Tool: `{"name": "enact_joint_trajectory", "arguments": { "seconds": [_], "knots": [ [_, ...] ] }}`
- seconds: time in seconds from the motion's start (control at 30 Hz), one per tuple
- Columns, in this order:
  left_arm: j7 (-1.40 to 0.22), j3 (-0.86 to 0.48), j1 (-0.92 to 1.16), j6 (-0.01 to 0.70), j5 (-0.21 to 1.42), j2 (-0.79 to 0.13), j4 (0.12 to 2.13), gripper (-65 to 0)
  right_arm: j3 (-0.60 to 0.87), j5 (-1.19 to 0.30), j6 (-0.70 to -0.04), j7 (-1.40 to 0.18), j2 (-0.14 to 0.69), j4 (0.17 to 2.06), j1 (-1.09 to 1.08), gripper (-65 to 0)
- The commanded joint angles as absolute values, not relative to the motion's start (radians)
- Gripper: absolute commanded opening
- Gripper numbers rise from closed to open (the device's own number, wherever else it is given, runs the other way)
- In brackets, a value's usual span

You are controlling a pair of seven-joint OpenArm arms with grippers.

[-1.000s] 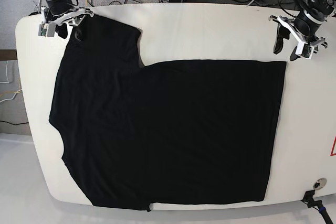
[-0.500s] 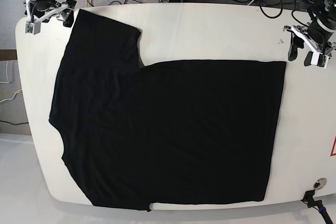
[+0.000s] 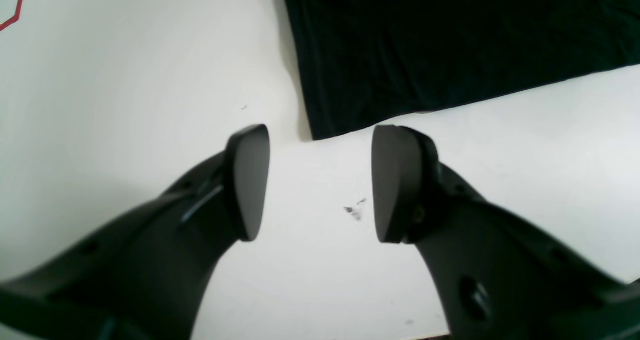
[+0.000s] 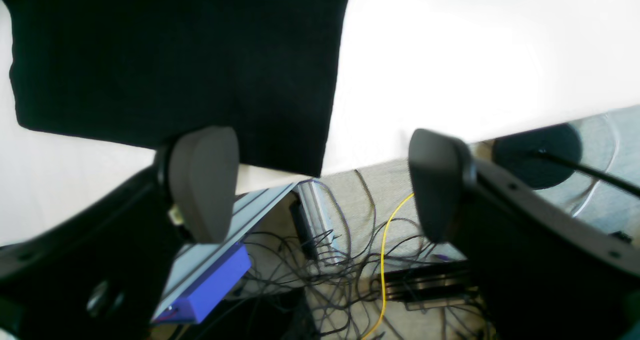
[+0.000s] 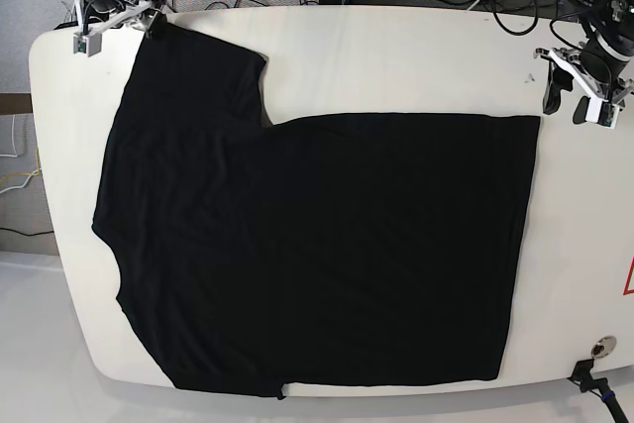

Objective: Fold the T-shirt properly
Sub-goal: 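Grasp the shirt's shoulder and hem corners with both grippers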

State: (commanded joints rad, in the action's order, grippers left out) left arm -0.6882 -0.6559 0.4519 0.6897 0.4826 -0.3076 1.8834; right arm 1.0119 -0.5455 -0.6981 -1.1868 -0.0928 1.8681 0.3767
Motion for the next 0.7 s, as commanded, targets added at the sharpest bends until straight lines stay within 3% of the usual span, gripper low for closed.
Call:
{"name": "enact_joint_trajectory", "arguments": {
  "seconds": [0.7],
  "knots": [
    [-0.688, -0.654, 0.455, 0.690, 0.483, -0.311, 1.883, -34.5, 0.937, -0.553, -0.698, -1.187, -0.134, 1.836, 0.378, -14.0]
  ]
}}
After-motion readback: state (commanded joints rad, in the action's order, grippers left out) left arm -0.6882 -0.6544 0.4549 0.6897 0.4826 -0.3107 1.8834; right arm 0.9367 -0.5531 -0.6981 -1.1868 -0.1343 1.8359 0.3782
